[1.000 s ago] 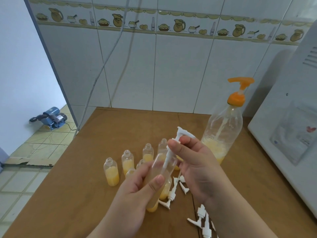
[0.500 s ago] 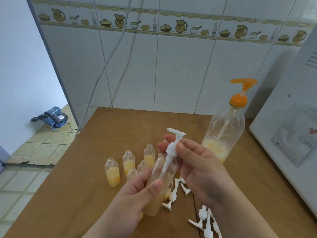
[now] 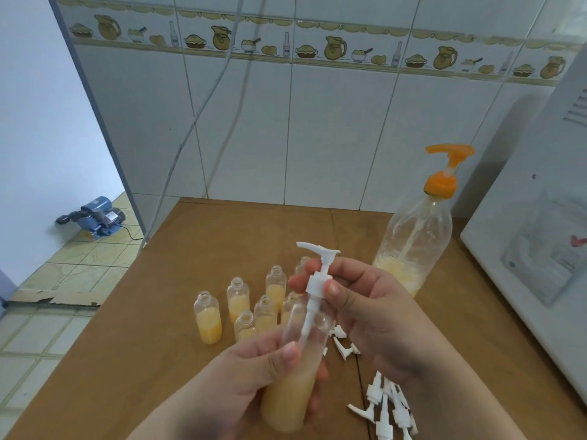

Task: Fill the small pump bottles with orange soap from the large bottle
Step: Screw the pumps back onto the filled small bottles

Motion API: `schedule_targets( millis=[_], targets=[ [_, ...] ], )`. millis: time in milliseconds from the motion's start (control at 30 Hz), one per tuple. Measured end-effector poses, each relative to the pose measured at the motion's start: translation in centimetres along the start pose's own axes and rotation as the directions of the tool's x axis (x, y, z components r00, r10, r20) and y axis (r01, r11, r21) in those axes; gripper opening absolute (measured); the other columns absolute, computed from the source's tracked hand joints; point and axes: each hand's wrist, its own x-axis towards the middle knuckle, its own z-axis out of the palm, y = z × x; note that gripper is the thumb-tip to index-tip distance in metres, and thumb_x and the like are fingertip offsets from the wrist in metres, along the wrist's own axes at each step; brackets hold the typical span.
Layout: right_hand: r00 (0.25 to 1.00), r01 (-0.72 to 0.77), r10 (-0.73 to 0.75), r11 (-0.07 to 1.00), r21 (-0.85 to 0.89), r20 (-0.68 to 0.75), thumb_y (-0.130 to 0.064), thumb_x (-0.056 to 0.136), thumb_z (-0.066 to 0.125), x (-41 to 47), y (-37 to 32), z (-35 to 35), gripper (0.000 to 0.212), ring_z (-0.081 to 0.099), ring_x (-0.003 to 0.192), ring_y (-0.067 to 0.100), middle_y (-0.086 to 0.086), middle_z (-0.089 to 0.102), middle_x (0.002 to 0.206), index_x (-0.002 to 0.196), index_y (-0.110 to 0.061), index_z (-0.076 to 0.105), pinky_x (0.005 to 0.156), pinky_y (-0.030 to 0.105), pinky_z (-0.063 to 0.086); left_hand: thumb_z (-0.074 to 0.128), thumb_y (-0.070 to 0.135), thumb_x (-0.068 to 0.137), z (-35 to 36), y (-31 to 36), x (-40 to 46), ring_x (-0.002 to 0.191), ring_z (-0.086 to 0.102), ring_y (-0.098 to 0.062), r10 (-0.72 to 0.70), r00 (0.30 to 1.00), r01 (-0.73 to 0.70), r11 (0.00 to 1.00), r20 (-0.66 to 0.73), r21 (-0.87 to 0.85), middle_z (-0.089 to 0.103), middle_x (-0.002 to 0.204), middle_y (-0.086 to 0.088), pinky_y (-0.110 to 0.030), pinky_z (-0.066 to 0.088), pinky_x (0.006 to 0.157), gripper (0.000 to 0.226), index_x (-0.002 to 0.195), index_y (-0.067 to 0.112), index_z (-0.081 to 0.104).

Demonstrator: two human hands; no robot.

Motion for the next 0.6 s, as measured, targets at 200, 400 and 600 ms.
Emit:
schedule_targets(
  millis=[200, 400, 600],
  targets=[
    [0.994, 0.063, -0.07, 0.995, -0.077, -0.078, -0.012, 0.072, 0.063, -0.4, 0.5, 0.6, 0.018, 0.07, 0.086, 0.018, 0.012, 0.074, 0.086, 0.083, -0.014, 0.077, 0.073, 0.02, 0.052, 0.078, 0.07, 0.048, 0.1, -0.8, 0.4, 0.095, 0.066, -0.013, 0.147, 0.972, -0.078, 0.937, -0.182, 0.34, 0.071, 0.102, 0.005, -0.024, 0.049, 0.081, 0.059, 0.103, 0.053, 0.064],
    [0.989, 0.078, -0.126, 0.89, -0.449, -0.077, -0.025, 0.073, 0.063, -1.1, -1.3, 2.0, 0.036, 0.066, 0.094, 0.002, -0.01, 0.073, 0.098, 0.109, -0.026, 0.065, 0.083, 0.019, 0.053, 0.072, 0.069, 0.056, 0.1, -1.0, 0.0, 0.106, 0.061, -0.005, 0.415, 0.861, -0.186, 0.795, -0.293, 0.578, 0.067, 0.108, 0.016, -0.031, 0.045, 0.093, 0.066, 0.116, 0.051, 0.054],
    [0.888, 0.049, -0.274, 0.854, -0.517, -0.37, -0.033, 0.071, 0.055, -3.0, -3.4, -2.5, 0.038, 0.064, 0.093, -0.005, -0.018, 0.072, 0.097, 0.109, -0.033, 0.061, 0.081, 0.022, 0.048, 0.06, 0.029, 0.074, -2.9, 0.7, -1.7, 0.091, 0.063, 0.005, 0.548, 0.643, -0.187, 0.79, -0.536, 0.584, 0.068, 0.1, 0.019, -0.018, 0.047, 0.075, 0.042, 0.114, 0.036, 0.051]
  ],
)
